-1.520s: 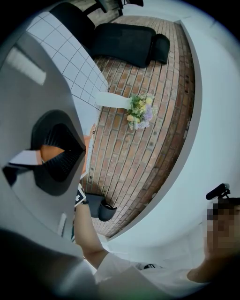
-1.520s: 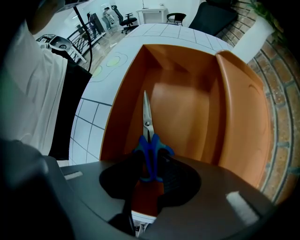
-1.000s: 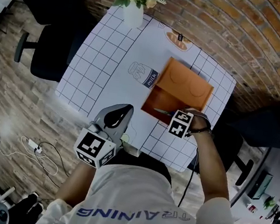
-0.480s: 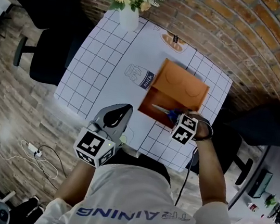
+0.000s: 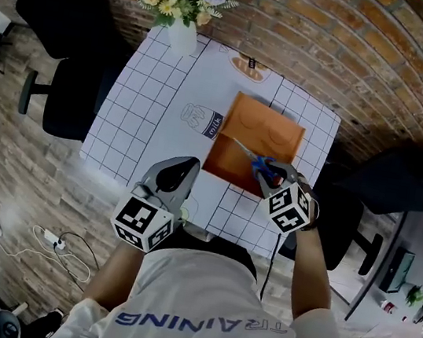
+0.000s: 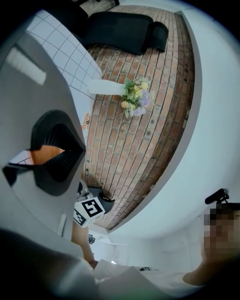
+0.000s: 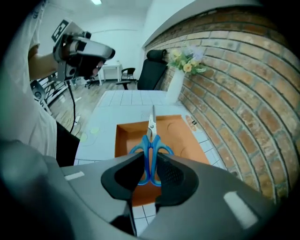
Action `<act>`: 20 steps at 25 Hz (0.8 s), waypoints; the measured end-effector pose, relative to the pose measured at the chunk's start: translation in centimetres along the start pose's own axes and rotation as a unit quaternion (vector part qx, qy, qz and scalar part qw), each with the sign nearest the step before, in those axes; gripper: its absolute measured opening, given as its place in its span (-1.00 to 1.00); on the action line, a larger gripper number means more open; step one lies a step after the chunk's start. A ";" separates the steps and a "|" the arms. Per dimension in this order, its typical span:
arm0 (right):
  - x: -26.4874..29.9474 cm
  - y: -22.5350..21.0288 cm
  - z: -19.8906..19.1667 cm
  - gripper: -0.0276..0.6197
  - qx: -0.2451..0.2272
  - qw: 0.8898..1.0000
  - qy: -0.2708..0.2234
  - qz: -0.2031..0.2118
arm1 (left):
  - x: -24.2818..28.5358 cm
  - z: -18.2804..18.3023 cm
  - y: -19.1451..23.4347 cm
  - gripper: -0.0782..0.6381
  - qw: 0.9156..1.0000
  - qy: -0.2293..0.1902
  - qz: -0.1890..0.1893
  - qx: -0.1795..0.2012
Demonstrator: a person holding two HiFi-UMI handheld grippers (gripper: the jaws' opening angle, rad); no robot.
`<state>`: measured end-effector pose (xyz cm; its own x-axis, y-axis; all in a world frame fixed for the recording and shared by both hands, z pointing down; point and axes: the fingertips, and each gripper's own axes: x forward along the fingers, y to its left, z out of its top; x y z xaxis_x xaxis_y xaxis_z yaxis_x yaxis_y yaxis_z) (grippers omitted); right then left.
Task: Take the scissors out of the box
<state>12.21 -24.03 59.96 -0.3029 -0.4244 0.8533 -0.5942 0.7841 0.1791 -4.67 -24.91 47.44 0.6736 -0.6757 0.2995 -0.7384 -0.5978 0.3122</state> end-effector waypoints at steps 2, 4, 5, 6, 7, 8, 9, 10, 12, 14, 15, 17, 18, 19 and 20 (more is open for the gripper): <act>-1.5 -0.6 1.2 -0.60 0.027 0.999 -0.036 -0.019 | 0.0 0.4 -0.3 -0.78 1.000 -0.003 -0.002 0.001; -3.1 -1.3 2.5 -0.60 0.055 0.995 -0.078 -0.036 | 0.1 0.9 -0.7 -0.78 1.000 -0.007 -0.004 0.006; -4.0 -1.6 3.3 -0.60 0.070 0.991 -0.101 -0.044 | 0.1 1.2 -0.8 -0.78 1.000 -0.010 -0.006 0.010; -4.9 -2.0 4.0 -0.60 0.085 0.987 -0.125 -0.052 | 0.1 1.5 -1.0 -0.78 1.000 -0.012 -0.007 0.014; -5.8 -2.3 4.7 -0.60 0.101 0.982 -0.148 -0.058 | 0.1 1.9 -1.1 -0.78 1.000 -0.016 -0.008 0.017; -6.8 -2.6 5.3 -0.60 0.115 0.976 -0.171 -0.063 | 0.1 2.3 -1.3 -0.78 1.000 -0.019 -0.009 0.021; -7.8 -2.8 5.7 -0.60 0.129 0.970 -0.192 -0.068 | 0.1 2.8 -1.4 -0.78 0.999 -0.024 -0.010 0.023; -8.9 -3.1 6.1 -0.60 0.142 0.964 -0.212 -0.072 | 0.0 3.3 -1.7 -0.78 0.999 -0.028 -0.011 0.026; -11.0 -3.6 6.9 -0.59 0.166 0.950 -0.252 -0.082 | -0.2 4.4 -2.1 -0.78 0.999 -0.039 -0.012 0.033; -13.3 -4.2 7.8 -0.60 0.184 0.934 -0.290 -0.098 | -0.3 5.5 -2.6 -0.78 0.998 -0.050 -0.015 0.039; -14.4 -4.5 8.2 -0.59 0.190 0.926 -0.307 -0.108 | -0.2 6.0 -2.8 -0.78 0.997 -0.055 -0.017 0.042; -16.6 -5.0 8.8 -0.59 0.198 0.913 -0.332 -0.129 | -0.2 6.8 -3.3 -0.78 0.997 -0.063 -0.022 0.049; -17.6 -5.1 9.1 -0.59 0.201 0.908 -0.342 -0.137 | -0.1 7.2 -3.5 -0.78 0.996 -0.067 -0.025 0.052; -18.6 -5.2 9.3 -0.59 0.203 0.903 -0.351 -0.144 | -0.1 7.6 -3.8 -0.78 0.996 -0.071 -0.027 0.056; -19.4 -5.3 9.4 -0.59 0.204 0.898 -0.359 -0.152 | -0.1 8.0 -4.0 -0.78 0.995 -0.075 -0.029 0.060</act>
<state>14.18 -24.23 37.85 -0.3959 -0.8880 0.2339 -0.9098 0.4138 0.0312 -2.10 -25.90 38.96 0.7093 -0.6901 0.1437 -0.7032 -0.6784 0.2129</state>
